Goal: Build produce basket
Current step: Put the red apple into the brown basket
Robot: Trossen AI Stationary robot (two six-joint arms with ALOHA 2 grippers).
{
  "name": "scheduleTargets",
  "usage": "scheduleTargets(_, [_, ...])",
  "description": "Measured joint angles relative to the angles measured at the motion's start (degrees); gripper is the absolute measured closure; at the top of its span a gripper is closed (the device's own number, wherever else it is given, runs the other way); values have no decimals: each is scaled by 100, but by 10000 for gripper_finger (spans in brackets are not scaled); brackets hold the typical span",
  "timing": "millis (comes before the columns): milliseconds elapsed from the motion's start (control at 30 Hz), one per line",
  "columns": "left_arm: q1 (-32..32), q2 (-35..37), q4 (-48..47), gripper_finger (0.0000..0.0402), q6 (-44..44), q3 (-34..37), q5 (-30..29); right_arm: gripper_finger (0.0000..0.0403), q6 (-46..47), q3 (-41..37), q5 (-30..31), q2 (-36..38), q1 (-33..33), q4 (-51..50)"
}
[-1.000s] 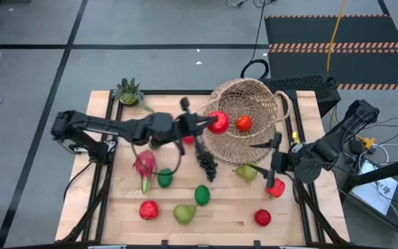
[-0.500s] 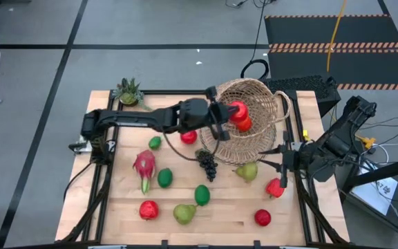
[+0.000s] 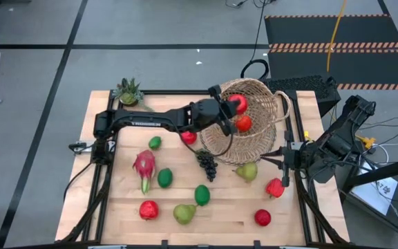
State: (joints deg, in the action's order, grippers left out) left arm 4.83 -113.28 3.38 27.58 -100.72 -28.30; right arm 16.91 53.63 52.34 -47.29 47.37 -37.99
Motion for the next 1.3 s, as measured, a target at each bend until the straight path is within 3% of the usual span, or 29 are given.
scheduleTargets(167, [28, 47, -737, 401, 8, -732, 139, 399, -28, 1, 4, 0, 0, -3])
scheduleTargets(333, [212, 19, -1786, 401, -232, -1793, 752, 399, -143, 2, 10, 0, 0, -1])
scheduleTargets(433, [311, 5, -2157, 401, -73, -1992, 1324, 399, -153, 2, 12, 2, 0, -1])
scheduleTargets(500, [360, 5, -2048, 401, 3, -1847, 1831, 399, -159, 2, 10, 0, 0, -1])
scheduleTargets(567, [373, -11, -2033, 401, -31, -1672, 1961, 399, -178, 2, 10, 0, 0, -3])
scheduleTargets(967, [586, -13, -804, 401, -93, -209, 1971, 399, -238, 2, 8, 0, 0, -3])
scheduleTargets(1300, [704, -15, -704, 400, -144, 397, 1971, 399, -238, 2, 8, 0, 0, -1])
